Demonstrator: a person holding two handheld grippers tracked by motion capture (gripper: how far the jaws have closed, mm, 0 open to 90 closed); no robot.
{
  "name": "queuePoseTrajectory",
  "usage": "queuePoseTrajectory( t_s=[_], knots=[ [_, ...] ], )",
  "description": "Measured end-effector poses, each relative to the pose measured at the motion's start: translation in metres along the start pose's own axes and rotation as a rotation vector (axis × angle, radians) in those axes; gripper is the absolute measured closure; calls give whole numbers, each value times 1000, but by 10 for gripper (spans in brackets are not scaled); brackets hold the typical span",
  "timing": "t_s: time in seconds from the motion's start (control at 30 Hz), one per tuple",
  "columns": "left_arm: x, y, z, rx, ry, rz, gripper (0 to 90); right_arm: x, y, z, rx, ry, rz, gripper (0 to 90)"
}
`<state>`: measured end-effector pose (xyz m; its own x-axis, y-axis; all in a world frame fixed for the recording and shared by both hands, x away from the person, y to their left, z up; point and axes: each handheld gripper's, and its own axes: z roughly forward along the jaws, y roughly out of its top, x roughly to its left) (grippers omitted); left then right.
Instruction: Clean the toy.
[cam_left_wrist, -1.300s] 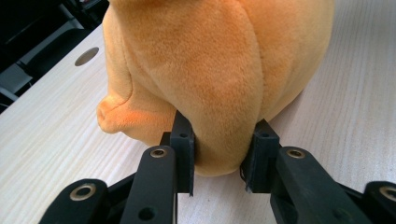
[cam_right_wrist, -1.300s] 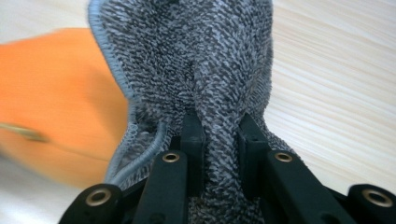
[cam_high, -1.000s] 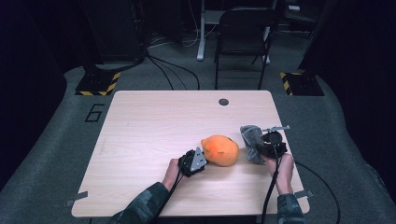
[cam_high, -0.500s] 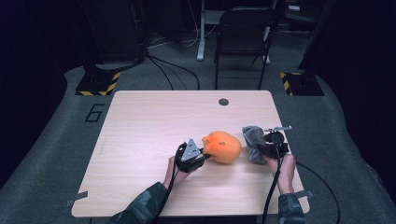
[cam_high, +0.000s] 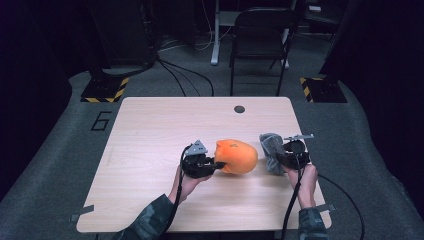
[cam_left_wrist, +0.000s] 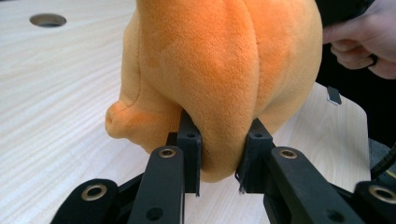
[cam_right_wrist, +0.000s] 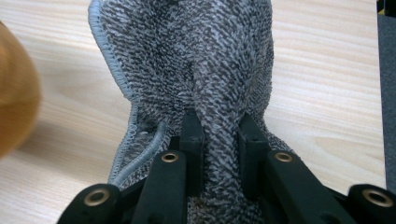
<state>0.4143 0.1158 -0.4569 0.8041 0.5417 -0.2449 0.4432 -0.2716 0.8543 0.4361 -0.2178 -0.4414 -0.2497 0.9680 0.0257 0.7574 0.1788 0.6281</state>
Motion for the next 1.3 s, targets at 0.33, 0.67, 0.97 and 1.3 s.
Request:
queuePoseTrajectory(
  t_s=[0.33, 0.67, 0.97, 1.3],
  knots=[
    [9, -18, 23, 77, 7, -63, 725, 23, 15, -32, -93, 81, -48, 767],
    [3, -17, 23, 89, 29, -15, 701, 105, 26, -57, -156, 231, -226, 765],
    [-6, -19, 28, 99, 40, 56, 702, 131, 17, -29, -105, 95, -334, 764],
    [-3, -21, 28, 89, 26, 48, 697, 112, 17, -26, -89, 116, -294, 761]
  ],
)
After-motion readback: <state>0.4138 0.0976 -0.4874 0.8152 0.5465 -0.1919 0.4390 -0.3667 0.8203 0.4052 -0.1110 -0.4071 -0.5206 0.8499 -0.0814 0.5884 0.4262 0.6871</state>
